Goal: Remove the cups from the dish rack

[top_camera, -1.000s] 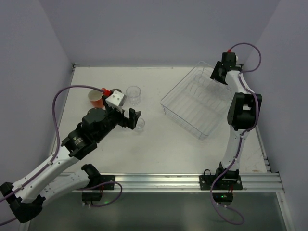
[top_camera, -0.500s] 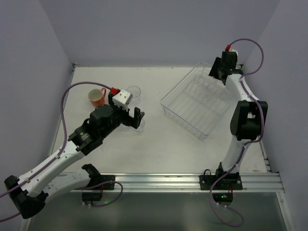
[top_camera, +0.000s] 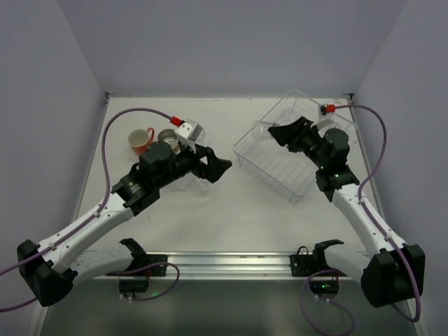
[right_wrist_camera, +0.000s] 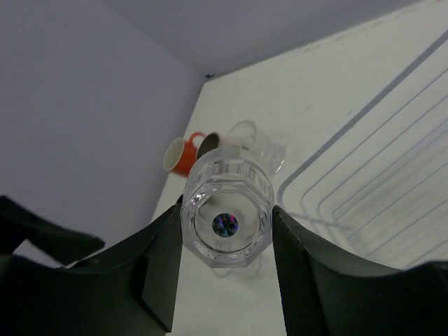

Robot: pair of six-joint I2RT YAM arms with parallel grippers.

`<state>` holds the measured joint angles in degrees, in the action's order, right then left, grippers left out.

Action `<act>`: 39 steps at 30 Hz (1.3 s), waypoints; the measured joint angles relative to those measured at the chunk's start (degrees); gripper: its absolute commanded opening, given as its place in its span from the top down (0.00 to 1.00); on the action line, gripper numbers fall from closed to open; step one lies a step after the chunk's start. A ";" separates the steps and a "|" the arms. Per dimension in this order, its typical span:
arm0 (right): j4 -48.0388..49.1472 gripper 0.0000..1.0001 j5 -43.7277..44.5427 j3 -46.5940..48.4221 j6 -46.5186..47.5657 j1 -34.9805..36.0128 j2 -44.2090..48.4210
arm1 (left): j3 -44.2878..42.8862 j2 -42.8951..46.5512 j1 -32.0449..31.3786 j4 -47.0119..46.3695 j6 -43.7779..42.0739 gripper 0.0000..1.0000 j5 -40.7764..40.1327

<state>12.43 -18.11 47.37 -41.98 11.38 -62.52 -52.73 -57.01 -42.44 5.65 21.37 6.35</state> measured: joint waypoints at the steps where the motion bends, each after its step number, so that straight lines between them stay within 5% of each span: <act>1: 2.05 0.70 -2.56 -3.26 -2.64 0.68 1.14 | 0.00 -0.81 0.00 -1.36 1.33 0.06 1.33; 7: 12.63 0.70 -12.35 -15.28 -15.08 3.06 5.81 | 0.04 -6.60 0.00 -6.43 8.59 0.14 8.20; 16: 23.69 0.70 -18.86 -16.92 -22.51 4.83 7.43 | 0.13 -9.44 0.00 -14.84 16.00 0.27 14.67; 19: 25.79 0.70 -19.52 -17.59 -23.80 5.68 6.86 | 0.13 -10.43 0.00 -17.31 17.70 0.40 16.31; 26: 31.34 0.68 -21.07 -18.71 -26.86 6.29 4.28 | 1.46 -11.30 0.59 -20.02 20.59 0.97 17.66; 27: 32.04 0.65 -21.09 -18.82 -27.12 6.29 3.85 | 1.51 -11.23 0.70 -20.28 21.29 1.00 17.84; 32: 33.53 0.15 -21.44 -19.37 -28.57 6.97 2.05 | 0.66 -9.66 0.42 -16.22 18.34 1.00 15.80; 36: 32.65 0.02 -21.94 -19.76 -27.76 7.58 2.38 | -5.40 -9.64 0.17 -1.14 11.50 1.00 7.19; 39: 28.15 0.01 -21.31 -19.74 -25.22 7.58 5.09 | -11.13 -9.68 0.17 10.19 6.64 1.00 -1.01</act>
<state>40.58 -39.42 27.64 -67.20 18.96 -57.43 -63.86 -66.70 -42.26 15.84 28.01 5.34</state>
